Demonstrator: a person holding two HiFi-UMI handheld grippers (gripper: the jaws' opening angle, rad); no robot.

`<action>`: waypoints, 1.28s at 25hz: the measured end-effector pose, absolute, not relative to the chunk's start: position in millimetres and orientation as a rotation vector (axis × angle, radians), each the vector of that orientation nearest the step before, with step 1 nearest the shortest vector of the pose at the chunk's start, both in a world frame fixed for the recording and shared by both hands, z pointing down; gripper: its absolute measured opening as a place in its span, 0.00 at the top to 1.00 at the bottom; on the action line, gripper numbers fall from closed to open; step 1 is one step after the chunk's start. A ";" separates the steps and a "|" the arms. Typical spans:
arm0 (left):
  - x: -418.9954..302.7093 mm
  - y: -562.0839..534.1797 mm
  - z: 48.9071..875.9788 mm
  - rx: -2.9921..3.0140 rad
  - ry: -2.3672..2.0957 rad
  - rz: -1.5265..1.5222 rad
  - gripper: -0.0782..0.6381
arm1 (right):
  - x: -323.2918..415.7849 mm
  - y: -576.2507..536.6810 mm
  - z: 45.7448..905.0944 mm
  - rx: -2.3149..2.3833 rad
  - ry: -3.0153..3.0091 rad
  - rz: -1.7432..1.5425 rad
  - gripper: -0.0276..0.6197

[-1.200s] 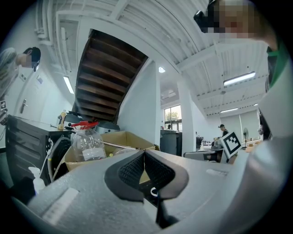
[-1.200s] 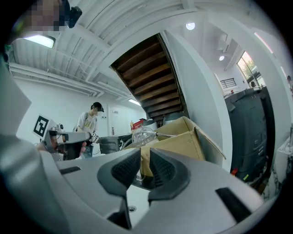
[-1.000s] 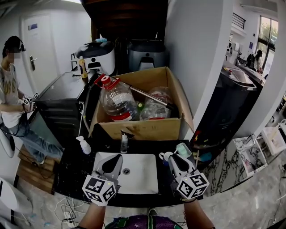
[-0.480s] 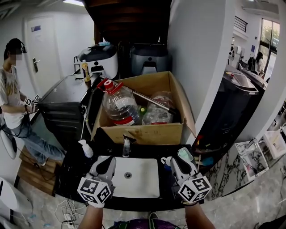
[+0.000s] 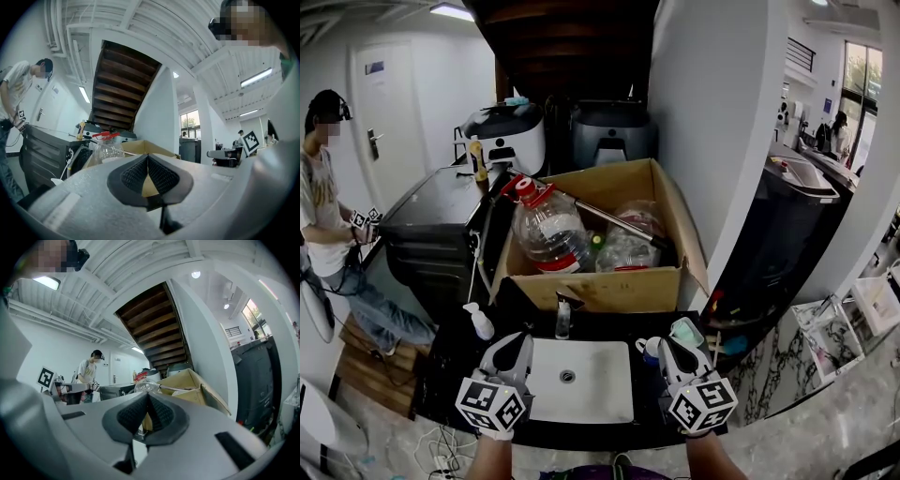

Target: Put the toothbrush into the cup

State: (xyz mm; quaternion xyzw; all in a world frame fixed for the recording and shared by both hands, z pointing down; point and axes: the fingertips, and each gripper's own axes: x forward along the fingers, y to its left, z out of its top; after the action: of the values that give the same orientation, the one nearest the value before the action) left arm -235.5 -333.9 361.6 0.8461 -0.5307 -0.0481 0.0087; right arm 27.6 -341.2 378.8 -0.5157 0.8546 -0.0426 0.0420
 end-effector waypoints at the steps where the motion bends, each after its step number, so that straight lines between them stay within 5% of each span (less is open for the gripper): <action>1: -234.4 -333.5 362.1 2.644 -1.657 -0.148 0.87 | 28.8 -341.4 379.5 -1.588 2.615 -0.126 0.95; 32: -224.1 -328.6 370.9 2.659 -1.623 -0.121 0.87 | 27.0 -343.3 395.0 -1.676 2.649 -0.071 0.95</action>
State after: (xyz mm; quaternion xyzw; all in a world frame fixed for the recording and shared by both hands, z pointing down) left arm -224.1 -328.6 370.9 0.8528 -0.5206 -0.0389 0.0120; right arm 27.0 -343.3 395.0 -0.5346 0.8448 -0.0227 0.0030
